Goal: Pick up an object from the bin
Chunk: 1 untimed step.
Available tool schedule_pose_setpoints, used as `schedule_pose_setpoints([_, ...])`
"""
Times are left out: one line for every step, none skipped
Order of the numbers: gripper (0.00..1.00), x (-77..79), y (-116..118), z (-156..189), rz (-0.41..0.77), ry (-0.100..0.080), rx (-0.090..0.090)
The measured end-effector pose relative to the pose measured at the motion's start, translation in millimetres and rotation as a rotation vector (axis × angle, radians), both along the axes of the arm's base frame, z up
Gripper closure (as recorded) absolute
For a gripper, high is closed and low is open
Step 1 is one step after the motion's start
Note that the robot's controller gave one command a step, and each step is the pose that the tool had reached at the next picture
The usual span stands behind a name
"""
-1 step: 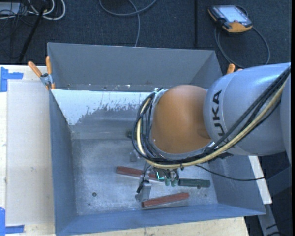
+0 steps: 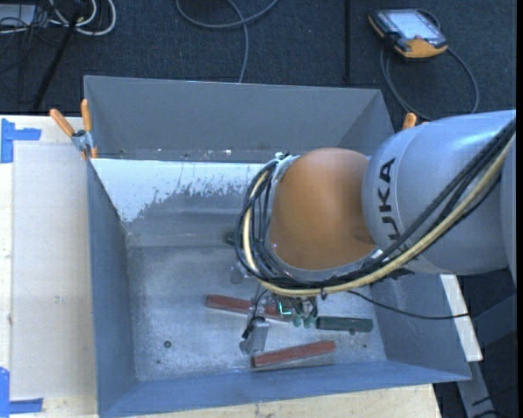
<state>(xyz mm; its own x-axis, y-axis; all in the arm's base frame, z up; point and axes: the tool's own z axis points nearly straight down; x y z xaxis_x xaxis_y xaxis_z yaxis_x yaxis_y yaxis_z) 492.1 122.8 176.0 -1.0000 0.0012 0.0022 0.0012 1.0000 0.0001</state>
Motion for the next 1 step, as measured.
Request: schedule_pose_setpoints([0.00, 26.0, 1.0, -51.0, -0.041, -0.008, 0.002])
